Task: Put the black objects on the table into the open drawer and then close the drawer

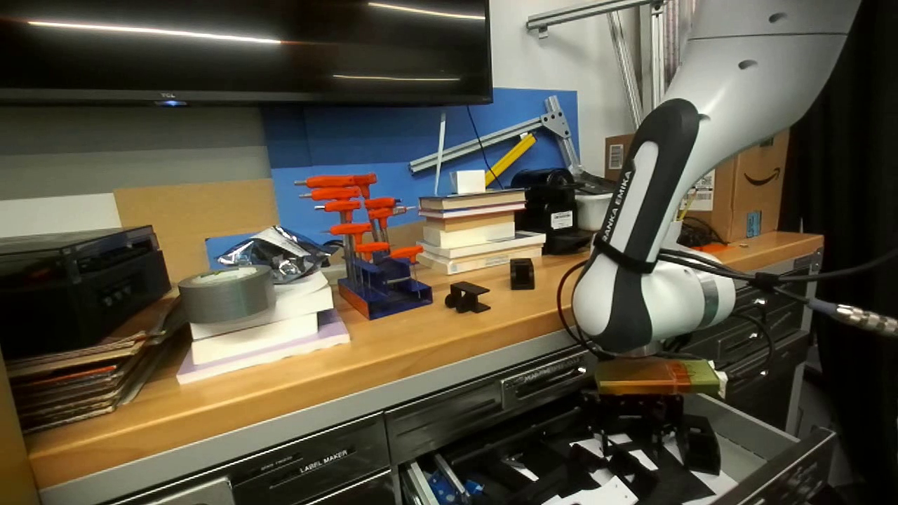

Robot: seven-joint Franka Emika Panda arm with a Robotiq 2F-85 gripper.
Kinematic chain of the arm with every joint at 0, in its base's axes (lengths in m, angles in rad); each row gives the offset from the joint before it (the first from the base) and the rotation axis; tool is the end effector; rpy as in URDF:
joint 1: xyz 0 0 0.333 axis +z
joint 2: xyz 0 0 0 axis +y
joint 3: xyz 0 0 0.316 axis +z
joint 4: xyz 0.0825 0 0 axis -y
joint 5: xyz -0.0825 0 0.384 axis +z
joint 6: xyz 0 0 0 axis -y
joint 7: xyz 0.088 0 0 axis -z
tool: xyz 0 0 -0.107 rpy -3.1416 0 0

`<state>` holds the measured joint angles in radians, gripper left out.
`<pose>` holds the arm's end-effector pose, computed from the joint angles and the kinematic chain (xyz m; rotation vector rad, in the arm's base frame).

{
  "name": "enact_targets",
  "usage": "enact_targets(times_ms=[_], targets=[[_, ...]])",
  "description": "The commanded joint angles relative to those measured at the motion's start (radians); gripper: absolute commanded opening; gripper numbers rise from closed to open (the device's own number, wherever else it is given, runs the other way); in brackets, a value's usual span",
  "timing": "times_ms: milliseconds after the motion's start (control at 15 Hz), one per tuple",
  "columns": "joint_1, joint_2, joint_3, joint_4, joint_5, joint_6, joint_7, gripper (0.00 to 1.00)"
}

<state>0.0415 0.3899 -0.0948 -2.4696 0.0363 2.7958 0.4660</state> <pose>0.4629 -0.0302 0.1366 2.9877 -0.8395 -0.0853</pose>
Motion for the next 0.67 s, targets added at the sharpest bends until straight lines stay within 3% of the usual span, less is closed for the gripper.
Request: enact_targets(times_ms=[0, 400, 600], targets=[[0.004, -0.104, -0.018, -0.086, 0.029, 0.061, -0.041, 1.00], [0.052, -0.398, -0.090, -0.278, -0.088, 0.116, 0.019, 1.00], [-0.001, -0.557, -0.055, -0.325, -0.244, 0.091, 0.105, 1.00]])
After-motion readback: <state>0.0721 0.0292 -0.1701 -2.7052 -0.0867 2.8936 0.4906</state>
